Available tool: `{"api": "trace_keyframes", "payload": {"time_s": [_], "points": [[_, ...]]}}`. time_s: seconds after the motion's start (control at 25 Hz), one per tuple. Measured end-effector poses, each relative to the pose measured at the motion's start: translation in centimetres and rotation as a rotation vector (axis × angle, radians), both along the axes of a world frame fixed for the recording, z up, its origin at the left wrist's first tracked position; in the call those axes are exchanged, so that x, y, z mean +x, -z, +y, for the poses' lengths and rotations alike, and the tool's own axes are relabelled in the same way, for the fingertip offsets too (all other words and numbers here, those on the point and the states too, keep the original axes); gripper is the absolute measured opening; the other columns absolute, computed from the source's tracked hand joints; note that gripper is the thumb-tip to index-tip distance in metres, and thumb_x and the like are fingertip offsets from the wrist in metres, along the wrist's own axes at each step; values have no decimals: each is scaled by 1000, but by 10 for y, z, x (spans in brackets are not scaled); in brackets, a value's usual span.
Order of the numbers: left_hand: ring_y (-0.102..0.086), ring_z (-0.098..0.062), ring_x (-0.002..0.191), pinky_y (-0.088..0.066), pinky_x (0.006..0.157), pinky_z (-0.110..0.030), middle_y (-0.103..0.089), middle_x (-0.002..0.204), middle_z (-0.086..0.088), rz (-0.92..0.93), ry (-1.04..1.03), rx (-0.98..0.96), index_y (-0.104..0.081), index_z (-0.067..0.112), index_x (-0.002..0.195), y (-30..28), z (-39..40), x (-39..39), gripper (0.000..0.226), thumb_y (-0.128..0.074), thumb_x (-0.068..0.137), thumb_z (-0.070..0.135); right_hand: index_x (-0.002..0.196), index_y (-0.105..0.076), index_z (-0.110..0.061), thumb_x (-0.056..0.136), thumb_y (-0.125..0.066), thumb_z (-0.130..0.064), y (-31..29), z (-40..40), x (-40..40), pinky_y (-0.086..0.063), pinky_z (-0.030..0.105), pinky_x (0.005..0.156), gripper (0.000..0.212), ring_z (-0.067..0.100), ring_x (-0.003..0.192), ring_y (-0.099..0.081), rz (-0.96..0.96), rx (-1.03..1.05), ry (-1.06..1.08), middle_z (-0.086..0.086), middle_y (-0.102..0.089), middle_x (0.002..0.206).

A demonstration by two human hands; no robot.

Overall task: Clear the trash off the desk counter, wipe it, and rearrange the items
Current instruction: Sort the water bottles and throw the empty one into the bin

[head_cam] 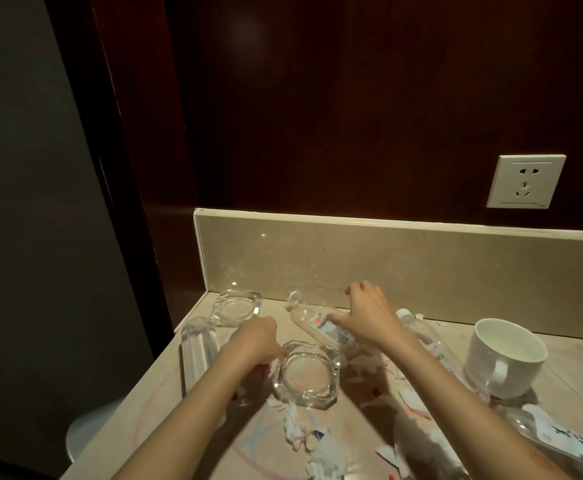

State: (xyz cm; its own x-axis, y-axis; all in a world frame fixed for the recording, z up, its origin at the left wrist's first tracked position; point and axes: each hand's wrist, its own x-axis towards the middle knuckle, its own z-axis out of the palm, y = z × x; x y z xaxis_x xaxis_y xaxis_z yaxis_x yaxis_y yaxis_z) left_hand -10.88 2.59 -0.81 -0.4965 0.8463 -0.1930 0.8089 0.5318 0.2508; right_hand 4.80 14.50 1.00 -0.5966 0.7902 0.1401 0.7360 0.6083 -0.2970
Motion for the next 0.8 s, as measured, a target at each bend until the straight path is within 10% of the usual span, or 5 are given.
{"api": "trace_keyframes", "payload": {"time_s": [0.2,0.4,0.6,0.8], "points": [[-70,-13,60,-54,54,-21,-74,78,-6,-241,-59,186,-70,3,90,-17,-7,-13,21,-67,88,23,107,-54,-7,85,-62,-43,28,1,-6,-43,29,82,43,21,102,-49,-130,-89,-27,9,-54,112],[-73,-15,77,-54,61,-20,-72,92,-4,-548,-55,421,-64,4,111,-24,-10,-21,37,-70,86,31,78,-52,-15,80,-71,-43,19,4,7,-39,20,50,34,10,58,-49,298,-449,-7,-2,-53,72],[-65,-12,107,-56,90,-37,-64,121,0,-926,95,599,-51,18,131,-37,-2,15,76,-82,68,46,114,-58,-15,72,-77,-35,-5,-36,30,-50,14,71,50,7,95,-66,856,-675,-172,-1,-67,108],[-66,-17,107,-56,88,-39,-70,113,-2,-1026,245,712,-59,17,120,-49,3,45,48,-76,76,27,113,-61,-15,73,-76,-26,-5,-51,46,-54,22,81,44,9,98,-68,1019,-658,-232,-1,-70,107]]}}
